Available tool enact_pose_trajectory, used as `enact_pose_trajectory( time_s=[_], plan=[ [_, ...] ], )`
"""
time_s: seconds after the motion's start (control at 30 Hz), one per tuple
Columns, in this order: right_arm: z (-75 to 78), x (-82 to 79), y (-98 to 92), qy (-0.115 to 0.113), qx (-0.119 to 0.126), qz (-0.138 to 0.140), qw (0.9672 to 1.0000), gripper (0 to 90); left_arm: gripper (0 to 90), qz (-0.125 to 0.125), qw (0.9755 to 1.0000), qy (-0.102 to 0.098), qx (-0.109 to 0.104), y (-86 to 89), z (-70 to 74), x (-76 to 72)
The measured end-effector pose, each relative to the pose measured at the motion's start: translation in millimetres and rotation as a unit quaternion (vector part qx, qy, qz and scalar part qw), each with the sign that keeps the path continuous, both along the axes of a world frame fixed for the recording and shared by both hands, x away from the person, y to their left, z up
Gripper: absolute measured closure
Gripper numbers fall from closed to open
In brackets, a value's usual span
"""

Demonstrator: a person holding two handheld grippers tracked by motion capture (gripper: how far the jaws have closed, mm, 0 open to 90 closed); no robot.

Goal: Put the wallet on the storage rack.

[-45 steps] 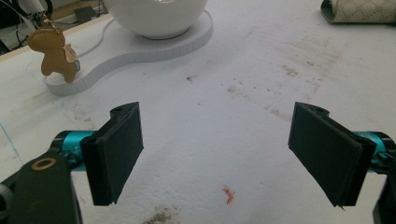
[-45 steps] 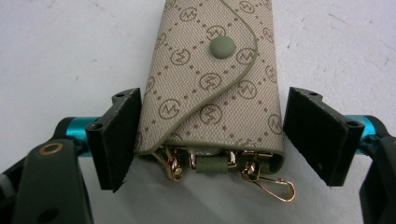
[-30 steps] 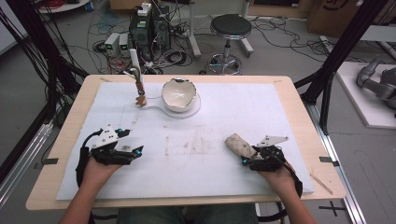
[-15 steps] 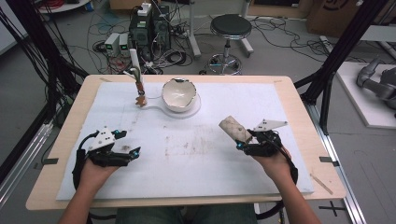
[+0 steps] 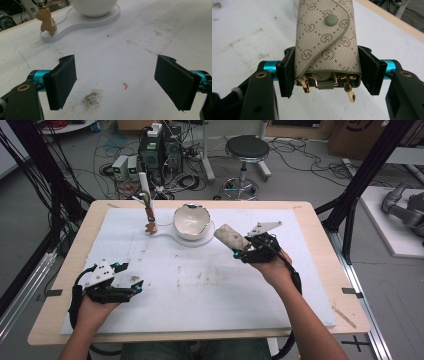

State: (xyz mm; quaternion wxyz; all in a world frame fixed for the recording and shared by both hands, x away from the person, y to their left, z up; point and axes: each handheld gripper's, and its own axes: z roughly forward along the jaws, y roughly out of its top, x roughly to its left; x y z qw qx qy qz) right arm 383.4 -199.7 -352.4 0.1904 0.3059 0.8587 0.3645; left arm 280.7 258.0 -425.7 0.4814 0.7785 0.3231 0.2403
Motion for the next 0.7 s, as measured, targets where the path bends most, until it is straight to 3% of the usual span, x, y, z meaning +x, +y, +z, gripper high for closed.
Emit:
enact_pose_trajectory(
  time_s=[0.37, 0.7],
  plan=[
    [25.3, 37.7, 57.2, -0.011, -0.031, 0.025, 0.9991, 37.8, 17.8, -0.002, 1.0000, -0.003, -0.002, 2.3, -0.1, -1.1],
    [19.4, 68.4, 106.6, -0.003, -0.079, 0.032, 0.9963, 37.8, 17.8, -0.009, 0.9999, -0.007, -0.002, 0.5, 0.9, 0.2]
  ],
)
